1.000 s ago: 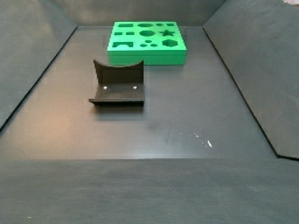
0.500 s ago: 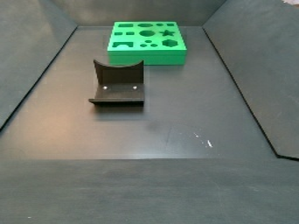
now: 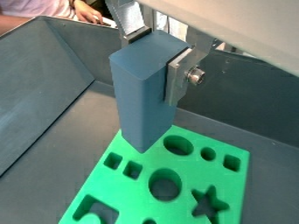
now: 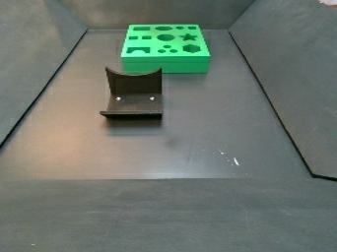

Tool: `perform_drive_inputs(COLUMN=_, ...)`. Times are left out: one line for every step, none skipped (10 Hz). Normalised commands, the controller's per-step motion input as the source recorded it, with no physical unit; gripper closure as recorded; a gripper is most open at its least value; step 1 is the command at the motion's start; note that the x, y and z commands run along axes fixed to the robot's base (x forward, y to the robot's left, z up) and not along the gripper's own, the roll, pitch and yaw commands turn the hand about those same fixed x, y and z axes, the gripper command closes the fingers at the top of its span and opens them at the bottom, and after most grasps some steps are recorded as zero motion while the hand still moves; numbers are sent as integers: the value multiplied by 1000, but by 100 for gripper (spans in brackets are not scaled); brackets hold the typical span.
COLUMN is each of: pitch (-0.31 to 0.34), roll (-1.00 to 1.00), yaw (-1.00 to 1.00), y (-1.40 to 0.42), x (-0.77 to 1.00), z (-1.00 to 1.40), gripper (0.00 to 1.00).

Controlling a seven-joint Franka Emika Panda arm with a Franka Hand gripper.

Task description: Insert the rectangle object.

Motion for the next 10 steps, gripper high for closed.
perform_drive_inputs(pitch=0, roll=0, yaw=0, y=-351, x=1000, z=-271, gripper=100)
perform_drive_inputs(pitch=0, roll=14, yaw=-174, y=-331, x=943, z=-311, gripper=100)
perform_drive_inputs(pitch=0, roll=41, yaw=-457, y=-297, x=634, z=-329, gripper=100)
perform_drive_inputs(pitch=0, roll=40, yaw=-580, y=-271, x=491, z=-311, gripper=100)
perform_drive_inputs(pitch=0, roll=27, yaw=-720, y=-240, x=334, z=-286, gripper=100)
perform_drive_inputs(pitch=33, roll=54, yaw=-946, y=-157, x=0, z=-346, gripper=100)
perform_drive_inputs(pitch=181, roll=84, yaw=-909, y=-117, x=-37, z=-389, gripper=100)
perform_drive_inputs(pitch=237, roll=71, yaw=-857, y=-83, x=-40, z=-389, gripper=100)
perform_drive_inputs(pitch=261, roll=70, yaw=-831, y=-80, x=-40, z=-389, gripper=100)
perform_drive_inputs(pitch=289, roll=74, yaw=-806, y=-111, x=-40, z=-366, gripper=100)
